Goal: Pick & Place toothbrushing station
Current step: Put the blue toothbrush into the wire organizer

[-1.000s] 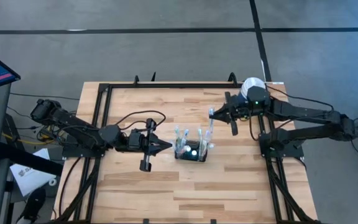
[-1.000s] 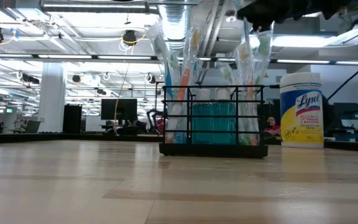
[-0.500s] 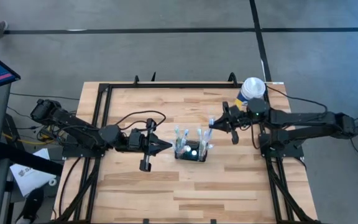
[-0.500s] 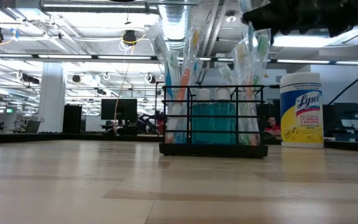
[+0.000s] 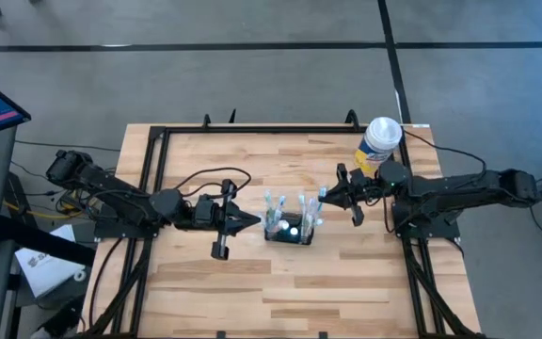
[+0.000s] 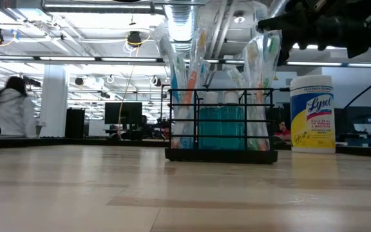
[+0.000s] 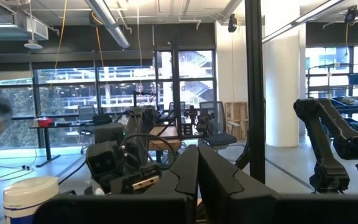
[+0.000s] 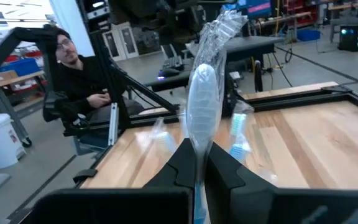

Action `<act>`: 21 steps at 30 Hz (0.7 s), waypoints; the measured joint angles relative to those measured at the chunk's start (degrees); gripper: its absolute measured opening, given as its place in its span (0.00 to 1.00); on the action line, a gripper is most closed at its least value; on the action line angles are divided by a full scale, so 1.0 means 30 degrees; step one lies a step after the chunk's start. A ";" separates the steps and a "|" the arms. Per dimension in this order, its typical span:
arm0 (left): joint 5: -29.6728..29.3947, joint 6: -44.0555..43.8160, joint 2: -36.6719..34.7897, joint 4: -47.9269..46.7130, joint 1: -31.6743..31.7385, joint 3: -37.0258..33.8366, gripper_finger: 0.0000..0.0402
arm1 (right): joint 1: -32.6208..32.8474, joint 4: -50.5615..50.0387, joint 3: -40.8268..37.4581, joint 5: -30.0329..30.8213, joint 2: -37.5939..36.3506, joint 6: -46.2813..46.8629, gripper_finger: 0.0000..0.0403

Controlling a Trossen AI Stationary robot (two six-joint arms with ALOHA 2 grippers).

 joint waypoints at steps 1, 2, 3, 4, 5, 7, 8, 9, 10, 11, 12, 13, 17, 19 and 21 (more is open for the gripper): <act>0.0000 0.0000 0.0000 0.0000 0.0000 0.0000 0.00 | 0.0100 0.0170 -0.0072 0.0010 0.0000 -0.0006 0.00; 0.0000 0.0000 0.0000 0.0000 0.0000 0.0000 0.00 | 0.0169 0.0283 -0.0090 0.0130 0.0000 0.0000 0.00; 0.0000 0.0000 0.0000 -0.0005 0.0000 0.0000 0.00 | 0.0264 0.0339 -0.0090 0.0445 0.0000 -0.0007 0.00; 0.0000 0.0000 0.0001 0.0000 0.0000 0.0000 0.00 | 0.0369 0.0429 -0.0090 0.0753 0.0000 -0.0007 0.00; 0.0000 0.0000 0.0000 0.0000 0.0000 0.0000 0.00 | 0.0396 0.0443 -0.0090 0.1064 0.0000 -0.0007 0.00; 0.0000 0.0000 0.0006 0.0000 0.0000 0.0000 0.00 | 0.0416 0.0440 -0.0090 0.1427 0.0000 -0.0092 0.00; 0.0000 0.0000 0.0006 0.0000 0.0000 0.0000 0.00 | 0.0416 0.0456 -0.0090 0.1476 0.0000 -0.0102 0.00; 0.0000 0.0000 0.0007 0.0000 0.0000 0.0000 0.00 | 0.0418 0.0462 -0.0090 0.1490 0.0000 -0.0134 0.00; 0.0000 0.0000 0.0006 0.0000 0.0000 0.0000 0.00 | 0.0465 0.0462 -0.0090 0.1497 0.0000 -0.0157 0.00; 0.0000 0.0000 0.0007 0.0000 0.0000 0.0000 0.00 | 0.0502 0.0462 -0.0090 0.1501 0.0000 -0.0173 0.00; 0.0000 0.0000 0.0005 0.0000 0.0000 0.0000 0.00 | 0.0579 0.0439 -0.0090 0.1511 0.0000 -0.0285 0.01; 0.0000 -0.0006 0.0006 0.0000 0.0000 0.0000 0.00 | 0.0670 0.0380 -0.0090 0.1535 0.0007 -0.0433 0.01; 0.0000 -0.0015 0.0001 0.0000 -0.0026 0.0000 0.00 | 0.1341 0.0162 -0.0210 0.2280 0.0604 -0.0661 0.01; 0.0000 -0.0015 0.0000 0.0000 -0.0102 0.0000 0.00 | 0.1604 0.0193 -0.0287 0.2641 0.1014 -0.0676 0.01; 0.0007 -0.0015 0.0000 0.0005 -0.0193 0.0000 0.00 | 0.1747 0.0215 -0.0344 0.2726 0.1434 -0.0678 0.01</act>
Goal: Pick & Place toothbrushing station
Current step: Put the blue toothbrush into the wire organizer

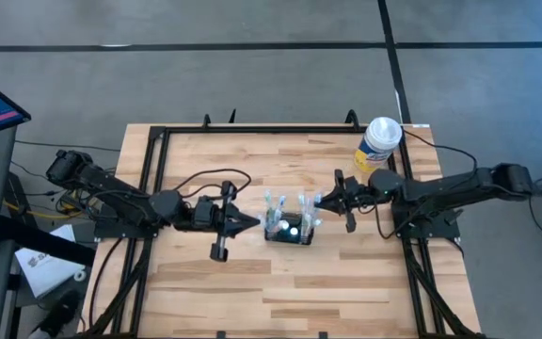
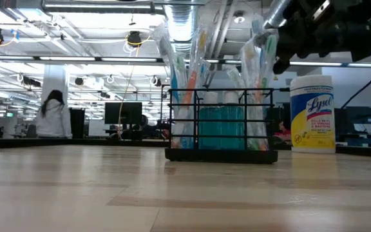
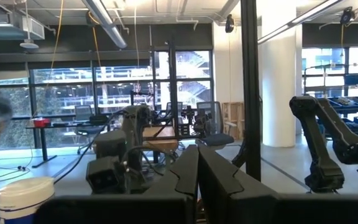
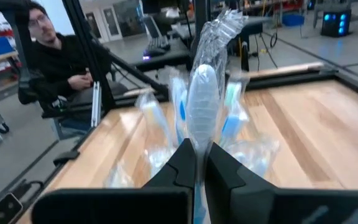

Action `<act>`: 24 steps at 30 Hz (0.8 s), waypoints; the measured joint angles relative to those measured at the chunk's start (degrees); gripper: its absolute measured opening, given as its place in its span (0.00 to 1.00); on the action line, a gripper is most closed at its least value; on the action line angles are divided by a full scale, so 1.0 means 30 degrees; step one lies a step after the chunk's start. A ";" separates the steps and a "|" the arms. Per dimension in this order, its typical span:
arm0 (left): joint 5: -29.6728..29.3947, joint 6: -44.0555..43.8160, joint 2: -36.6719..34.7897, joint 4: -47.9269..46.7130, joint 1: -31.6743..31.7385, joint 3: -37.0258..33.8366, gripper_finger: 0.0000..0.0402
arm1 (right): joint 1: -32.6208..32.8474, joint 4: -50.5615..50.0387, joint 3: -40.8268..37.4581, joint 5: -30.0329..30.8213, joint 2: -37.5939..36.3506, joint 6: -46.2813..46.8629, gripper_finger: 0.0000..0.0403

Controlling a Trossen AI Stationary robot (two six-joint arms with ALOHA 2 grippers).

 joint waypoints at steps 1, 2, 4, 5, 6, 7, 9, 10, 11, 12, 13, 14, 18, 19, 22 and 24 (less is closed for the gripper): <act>0.0000 0.0000 0.0005 -0.0005 -0.0056 0.0000 0.00 | 0.0036 0.0061 -0.0002 0.0006 0.0183 0.0000 0.01; 0.0000 0.0000 0.0007 -0.0005 -0.0104 0.0000 0.00 | 0.0105 0.0189 -0.0002 0.0013 0.0351 0.0000 0.01; -0.0007 0.0000 0.0007 -0.0005 -0.0207 0.0000 0.00 | 0.0112 0.0442 -0.0002 0.0000 0.0577 -0.0055 0.01; -0.0007 0.0000 0.0007 0.0002 -0.0270 0.0000 0.00 | 0.0112 0.0532 -0.0002 -0.0002 0.0695 -0.0051 0.01; -0.0005 0.0000 0.0005 -0.0005 -0.0326 0.0000 0.00 | 0.0112 0.0506 -0.0002 -0.0002 0.0784 -0.0051 0.01; 0.0000 0.0000 0.0007 -0.0005 -0.0366 0.0000 0.00 | 0.0112 0.0486 -0.0002 -0.0002 0.0907 -0.0051 0.01; 0.0000 0.0007 0.0007 0.0002 -0.0470 0.0000 0.00 | 0.0236 0.0510 -0.0002 0.0022 0.1188 -0.0060 0.01; 0.0000 0.0000 0.0007 -0.0005 -0.0470 0.0000 0.00 | 0.0358 0.0565 -0.0002 0.0198 0.1316 -0.0211 0.01; 0.0006 0.0000 0.0001 -0.0005 -0.0478 0.0000 0.00 | 0.0515 0.0581 -0.0002 0.0332 0.1415 -0.0430 0.01; 0.0000 0.0000 0.0007 0.0000 -0.0478 0.0000 0.00 | 0.0644 0.0596 -0.0002 0.0426 0.1496 -0.0624 0.01; 0.0000 0.0000 0.0007 0.0002 -0.0473 0.0000 0.00 | 0.0773 0.0733 -0.0002 0.0470 0.1627 -0.0698 0.01; 0.0000 0.0000 0.0004 -0.0005 -0.0470 0.0000 0.00 | 0.0911 0.0808 -0.0002 0.0607 0.1743 -0.0706 0.01; 0.0000 0.0007 0.0007 -0.0005 -0.0470 0.0000 0.00 | 0.1330 0.0947 -0.0002 0.0869 0.2184 -0.0894 0.01; 0.0000 0.0000 0.0007 -0.0005 -0.0470 0.0000 0.00 | 0.1420 0.0946 -0.0002 0.0961 0.2307 -0.0908 0.01; 0.0000 0.0000 0.0007 -0.0005 -0.0470 0.0000 0.00 | 0.1756 0.1002 0.0006 0.1797 0.2669 -0.1007 0.01; 0.0000 0.0005 0.0007 -0.0005 -0.0470 0.0000 0.00 | 0.1875 0.1005 -0.0082 0.2097 0.2900 -0.1020 0.01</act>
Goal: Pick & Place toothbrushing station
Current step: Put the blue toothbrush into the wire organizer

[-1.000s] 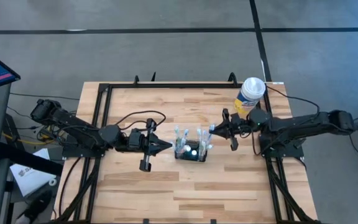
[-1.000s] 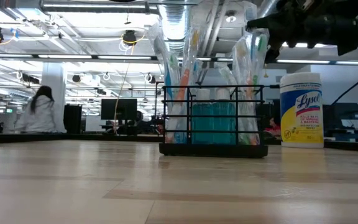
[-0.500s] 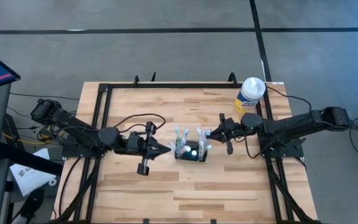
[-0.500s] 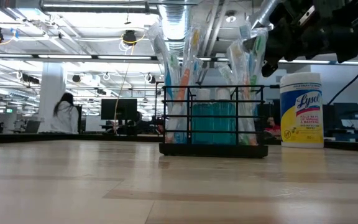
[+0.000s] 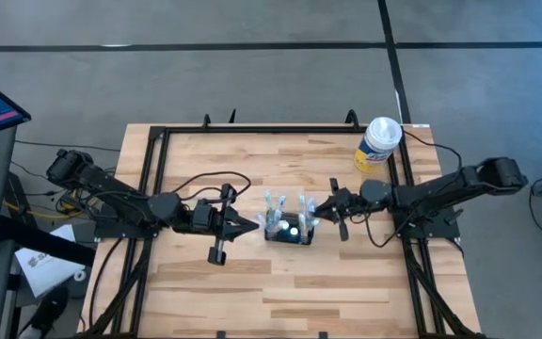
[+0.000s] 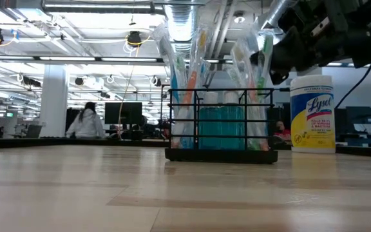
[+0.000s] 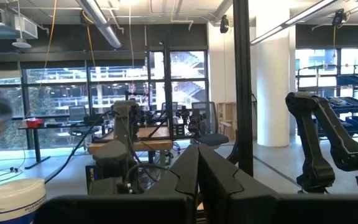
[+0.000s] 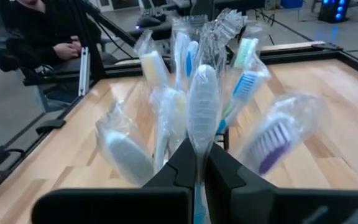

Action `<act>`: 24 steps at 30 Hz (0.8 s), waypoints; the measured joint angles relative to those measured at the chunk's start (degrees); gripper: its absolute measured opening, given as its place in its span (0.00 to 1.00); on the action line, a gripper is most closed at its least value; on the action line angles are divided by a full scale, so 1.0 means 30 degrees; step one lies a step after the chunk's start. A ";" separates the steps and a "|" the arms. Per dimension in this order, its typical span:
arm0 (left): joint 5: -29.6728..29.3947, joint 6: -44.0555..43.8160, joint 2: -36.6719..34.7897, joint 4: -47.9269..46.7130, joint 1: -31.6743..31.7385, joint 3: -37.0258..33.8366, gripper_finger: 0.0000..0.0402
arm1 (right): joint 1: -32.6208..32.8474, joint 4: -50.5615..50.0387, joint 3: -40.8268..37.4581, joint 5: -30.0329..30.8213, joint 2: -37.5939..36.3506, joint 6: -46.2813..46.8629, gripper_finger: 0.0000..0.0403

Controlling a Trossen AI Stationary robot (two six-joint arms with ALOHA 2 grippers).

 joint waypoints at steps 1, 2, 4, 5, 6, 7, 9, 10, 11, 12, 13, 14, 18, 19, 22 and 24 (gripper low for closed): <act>0.0000 -0.0003 0.0000 0.0000 0.0000 0.0000 0.00 | -0.0007 0.0208 -0.0099 0.0106 0.0074 0.0000 0.01; 0.0000 -0.0005 0.0000 -0.0007 0.0000 0.0000 0.00 | -0.0007 0.0622 -0.0296 0.0124 0.0111 0.0018 0.01; -0.0017 -0.0003 0.0000 0.0000 -0.0074 0.0000 0.00 | -0.0007 0.1981 -0.0954 0.0166 0.0345 0.0271 0.01; -0.0020 0.0002 0.0000 -0.0001 -0.0095 0.0000 0.00 | -0.0007 0.2742 -0.1419 0.0178 0.0369 0.0433 0.01; -0.0007 0.0002 0.0000 -0.0007 -0.0102 0.0000 0.00 | -0.0013 0.3477 -0.1857 0.0191 0.0357 0.0625 0.01; -0.0006 0.0002 0.0000 0.0000 -0.0102 0.0000 0.00 | -0.0007 0.4141 -0.2160 0.0191 0.0357 0.0761 0.01; -0.0003 0.0002 0.0000 0.0005 -0.0102 -0.0025 0.00 | -0.0014 0.4820 -0.2699 0.0204 0.0284 0.1125 0.02; 0.0000 0.0002 0.0000 0.0011 -0.0102 -0.0066 0.00 | -0.0015 0.4847 -0.2876 0.0211 0.0232 0.1186 0.02; -0.0007 0.0002 0.0000 -0.0004 -0.0102 -0.0113 0.00 | -0.0007 0.4825 -0.2948 0.0204 0.0185 0.1188 0.03; -0.0007 0.0002 0.0000 -0.0004 -0.0102 -0.0168 0.00 | 0.0003 0.4816 -0.2947 0.0201 0.0190 0.1180 0.04; -0.0010 0.0002 0.0000 0.0012 -0.0102 -0.0224 0.00 | 0.0007 0.4826 -0.2943 0.0197 0.0197 0.1180 0.04; -0.0007 0.0002 0.0000 0.0005 -0.0102 -0.0256 0.00 | -0.0001 0.4832 -0.2943 0.0203 0.0198 0.1180 0.04; -0.0015 0.0002 0.0000 0.0024 -0.0102 -0.0424 0.00 | -0.0066 0.4838 -0.2943 0.0182 0.0204 0.1180 0.05; -0.0015 0.0002 0.0000 0.0026 -0.0102 -0.0481 0.00 | -0.0066 0.4838 -0.2943 0.0182 0.0204 0.1180 0.05; -0.0012 0.0002 0.0000 0.0009 -0.0102 -0.0568 0.00 | -0.0066 0.4873 -0.2943 0.0175 0.0204 0.1182 0.07; -0.0015 0.0002 0.0000 0.0036 -0.0102 -0.0568 0.00 | -0.0066 0.5027 -0.2943 0.0168 0.0204 0.1188 0.08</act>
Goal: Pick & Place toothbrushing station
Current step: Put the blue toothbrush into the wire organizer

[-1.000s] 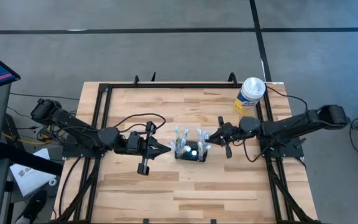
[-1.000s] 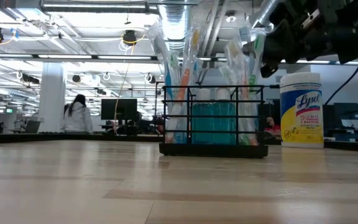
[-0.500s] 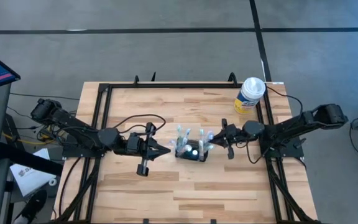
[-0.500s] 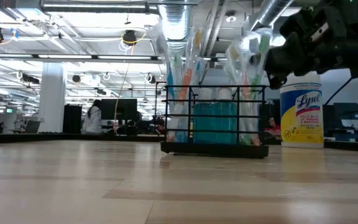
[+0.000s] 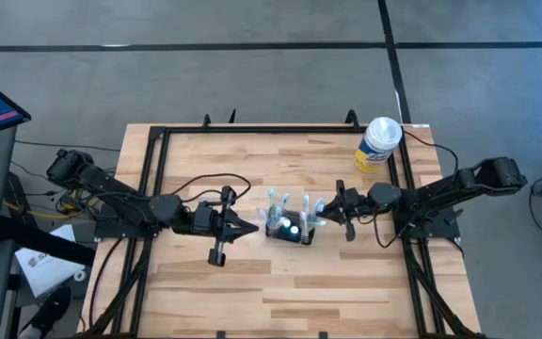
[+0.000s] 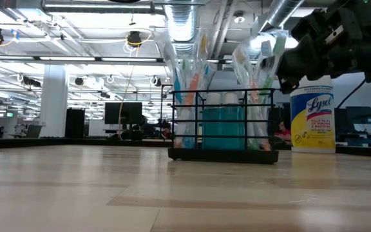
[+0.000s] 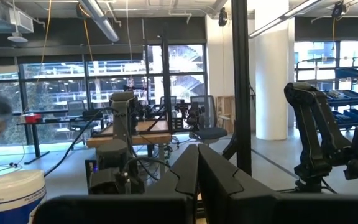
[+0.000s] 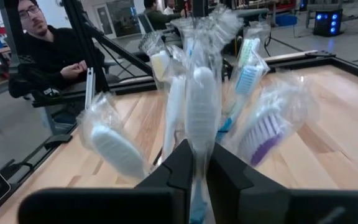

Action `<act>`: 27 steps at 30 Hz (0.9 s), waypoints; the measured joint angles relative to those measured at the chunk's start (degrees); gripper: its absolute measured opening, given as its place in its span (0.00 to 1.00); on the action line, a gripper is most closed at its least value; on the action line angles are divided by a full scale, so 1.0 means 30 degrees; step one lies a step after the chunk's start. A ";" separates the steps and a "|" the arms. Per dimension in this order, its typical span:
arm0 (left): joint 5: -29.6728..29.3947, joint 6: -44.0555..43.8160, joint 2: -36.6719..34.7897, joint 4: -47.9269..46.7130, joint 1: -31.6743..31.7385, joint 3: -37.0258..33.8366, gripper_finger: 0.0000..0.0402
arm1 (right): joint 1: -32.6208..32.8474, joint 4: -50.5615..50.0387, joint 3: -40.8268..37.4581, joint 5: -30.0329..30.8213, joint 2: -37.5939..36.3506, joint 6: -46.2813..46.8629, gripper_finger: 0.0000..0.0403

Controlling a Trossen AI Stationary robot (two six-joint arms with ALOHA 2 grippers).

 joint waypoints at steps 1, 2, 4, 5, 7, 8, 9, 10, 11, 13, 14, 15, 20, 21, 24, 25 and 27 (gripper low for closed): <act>0.0000 0.0000 0.0000 -0.0007 0.0000 0.0000 0.00 | 0.0000 0.0099 0.0000 0.0006 0.0000 0.0000 0.08; 0.0000 0.0000 0.0000 -0.0014 0.0000 0.0000 0.00 | 0.0000 0.0211 0.0000 0.0000 0.0000 0.0000 0.09; 0.0005 0.0000 0.0000 -0.0002 0.0000 0.0000 0.00 | 0.0005 0.0284 0.0047 0.0000 -0.0007 -0.0006 0.09; 0.0003 0.0000 0.0000 -0.0011 0.0000 0.0000 0.00 | 0.0007 0.0241 0.0118 -0.0009 -0.0007 0.0000 0.09; 0.0003 0.0000 0.0000 -0.0011 0.0000 0.0000 0.00 | 0.0007 0.0091 0.0312 -0.0045 -0.0007 -0.0011 0.09; 0.0005 0.0000 0.0000 -0.0007 0.0000 0.0000 0.00 | 0.0007 -0.0164 0.0419 -0.0051 -0.0015 -0.0095 0.09; 0.0007 0.0000 0.0000 -0.0007 0.0000 0.0000 0.00 | 0.0007 -0.0516 0.0488 -0.0051 -0.0015 -0.0109 0.09; 0.0007 0.0000 0.0000 -0.0014 0.0000 0.0000 0.00 | 0.0007 -0.0821 0.0510 -0.0044 -0.0015 -0.0102 0.09; 0.0007 0.0000 0.0000 -0.0014 0.0000 0.0000 0.00 | 0.0007 -0.1044 0.0510 -0.0044 -0.0015 -0.0095 0.09; 0.0007 -0.0193 0.0000 -0.0012 0.0000 0.0000 0.00 | 0.0048 -0.1224 0.0516 -0.0044 -0.0015 -0.0102 0.09; 0.0007 -0.0388 0.0000 -0.0014 0.0000 0.0000 0.00 | 0.0056 -0.1264 0.0517 -0.0044 -0.0015 -0.0106 0.09; 0.0007 -0.0610 0.0000 -0.0014 0.0000 0.0000 0.00 | 0.0056 -0.1272 0.0517 -0.0044 -0.0015 -0.0124 0.09; 0.0010 -0.0860 0.0000 -0.0021 0.0000 0.0000 0.00 | 0.0051 -0.1152 0.0523 -0.0036 -0.0015 -0.0209 0.13; 0.0010 -0.0860 0.0000 -0.0021 0.0000 0.0000 0.00 | 0.0051 -0.1189 0.0525 -0.0036 -0.0015 -0.0211 0.14; 0.0014 -0.0860 0.0000 -0.0021 0.0000 0.0000 0.00 | 0.0051 -0.1231 0.0525 -0.0029 0.0153 -0.0204 0.18; 0.0015 -0.0860 0.0000 -0.0021 0.0000 0.0000 0.00 | 0.0051 -0.1250 0.0525 -0.0029 0.0153 -0.0211 0.19; 0.0015 -0.0860 0.0000 -0.0021 0.0000 0.0000 0.00 | 0.0051 -0.1191 0.0525 -0.0029 0.0138 -0.0204 0.22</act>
